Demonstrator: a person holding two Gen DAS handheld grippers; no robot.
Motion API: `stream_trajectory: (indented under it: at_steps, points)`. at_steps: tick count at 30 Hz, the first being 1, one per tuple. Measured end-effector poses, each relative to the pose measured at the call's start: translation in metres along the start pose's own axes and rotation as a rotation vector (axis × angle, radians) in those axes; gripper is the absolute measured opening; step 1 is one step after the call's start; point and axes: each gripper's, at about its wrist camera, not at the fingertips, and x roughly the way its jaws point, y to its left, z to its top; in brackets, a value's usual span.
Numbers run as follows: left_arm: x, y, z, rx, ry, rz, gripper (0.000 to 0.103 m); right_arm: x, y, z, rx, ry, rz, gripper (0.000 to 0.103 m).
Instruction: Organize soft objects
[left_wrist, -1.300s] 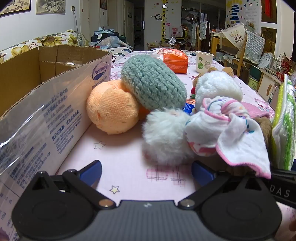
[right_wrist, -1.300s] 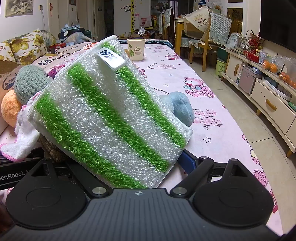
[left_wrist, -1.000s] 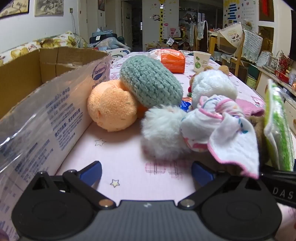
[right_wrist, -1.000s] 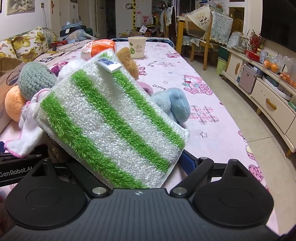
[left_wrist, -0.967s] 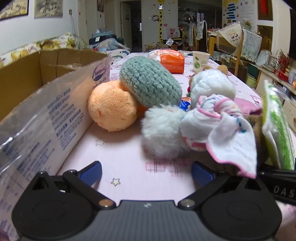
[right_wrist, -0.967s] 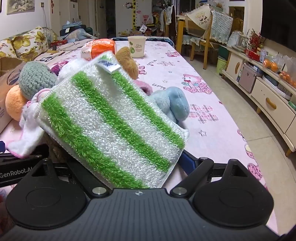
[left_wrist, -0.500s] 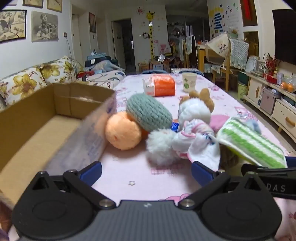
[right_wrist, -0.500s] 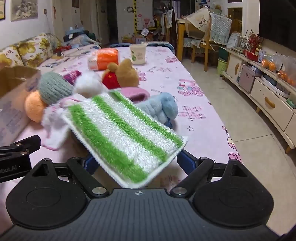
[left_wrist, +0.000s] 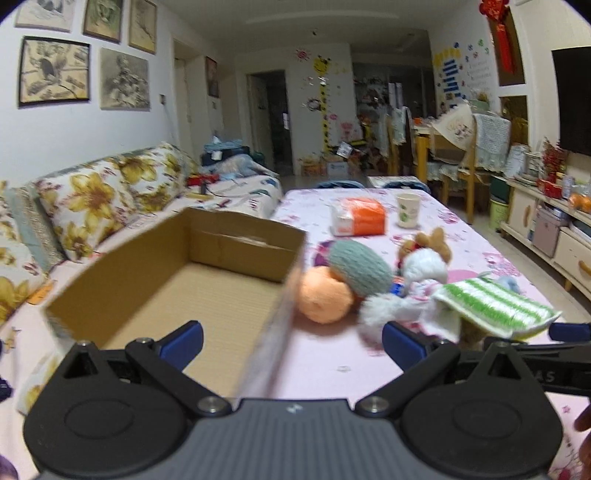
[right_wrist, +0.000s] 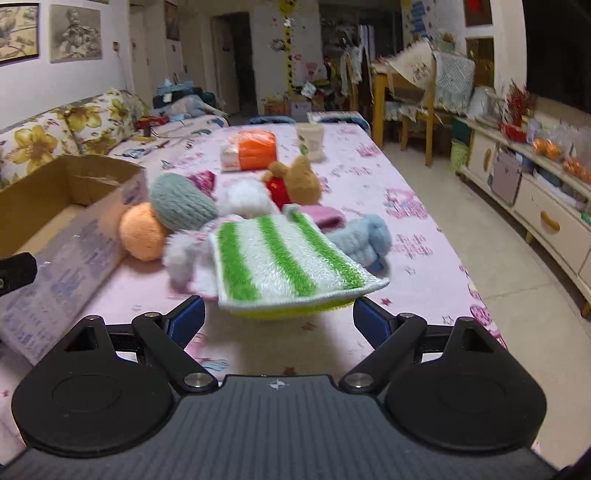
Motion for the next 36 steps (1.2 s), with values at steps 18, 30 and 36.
stream_trajectory:
  at_steps: [18, 30, 36]
  points:
    - [-0.036, 0.067, 0.000, -0.061, -0.079, 0.094, 0.102, -0.024, 0.041, 0.003, -0.125, -0.103, 0.136, 0.103]
    - [-0.046, 0.072, -0.001, -0.057, -0.113, 0.091, 0.102, -0.043, 0.046, -0.001, -0.153, -0.126, 0.209, 0.103]
    - [-0.045, 0.066, -0.002, -0.032, -0.118, 0.089, 0.102, -0.036, 0.045, 0.003, -0.171, -0.131, 0.210, 0.103]
